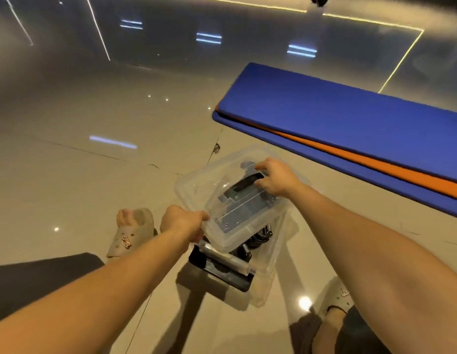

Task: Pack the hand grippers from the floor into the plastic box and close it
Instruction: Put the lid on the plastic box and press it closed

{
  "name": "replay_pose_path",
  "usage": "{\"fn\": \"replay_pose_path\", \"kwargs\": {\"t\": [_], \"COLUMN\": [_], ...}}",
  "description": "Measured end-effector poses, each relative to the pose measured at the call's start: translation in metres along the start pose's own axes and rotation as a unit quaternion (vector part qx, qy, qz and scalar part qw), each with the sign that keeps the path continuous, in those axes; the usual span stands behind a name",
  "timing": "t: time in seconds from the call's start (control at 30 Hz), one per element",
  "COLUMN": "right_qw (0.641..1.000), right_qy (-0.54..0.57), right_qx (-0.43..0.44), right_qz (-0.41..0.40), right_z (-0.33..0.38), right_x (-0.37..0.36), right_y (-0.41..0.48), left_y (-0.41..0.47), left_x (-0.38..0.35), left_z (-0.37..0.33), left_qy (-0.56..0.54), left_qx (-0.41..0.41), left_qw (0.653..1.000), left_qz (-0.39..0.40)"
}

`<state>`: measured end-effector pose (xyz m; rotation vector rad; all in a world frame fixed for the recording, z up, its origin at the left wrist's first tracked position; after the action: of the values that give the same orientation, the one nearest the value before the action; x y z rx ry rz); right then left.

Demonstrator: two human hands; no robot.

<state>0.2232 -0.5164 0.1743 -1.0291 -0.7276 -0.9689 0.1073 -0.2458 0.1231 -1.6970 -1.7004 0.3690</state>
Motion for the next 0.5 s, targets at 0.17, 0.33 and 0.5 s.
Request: {"fn": "replay_pose_path", "kwargs": {"t": [0.17,0.33,0.5], "right_qw": [0.998,0.999,0.998], "right_qy": [0.012,-0.008,-0.028], "right_qx": [-0.053,-0.031,0.004], "right_qz": [0.003,0.026,0.048], "right_z": [-0.039,-0.037,-0.045], "right_x": [-0.008,-0.008,-0.016], "right_y": [0.011,0.016,0.014], "left_y": [-0.047,-0.071,-0.069], "left_x": [-0.047,-0.091,-0.089], "left_z": [0.051,0.067,0.063], "left_qy": [-0.157,-0.201,0.025], "left_qx": [0.052,0.068,0.043], "left_qw": [0.986,0.977,0.998], "left_qz": [-0.018,-0.011,-0.044]}}
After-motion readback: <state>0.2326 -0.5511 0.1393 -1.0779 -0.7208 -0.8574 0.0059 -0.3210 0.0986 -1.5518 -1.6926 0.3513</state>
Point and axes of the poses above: each hand's wrist, its own y-axis towards the middle knuckle, its own x-axis out of the back of the hand, z = x × y, the point moved 8 cm from there along y, towards the middle knuckle, and after that the axes turned 15 degrees about z, right-handed, at the moved point
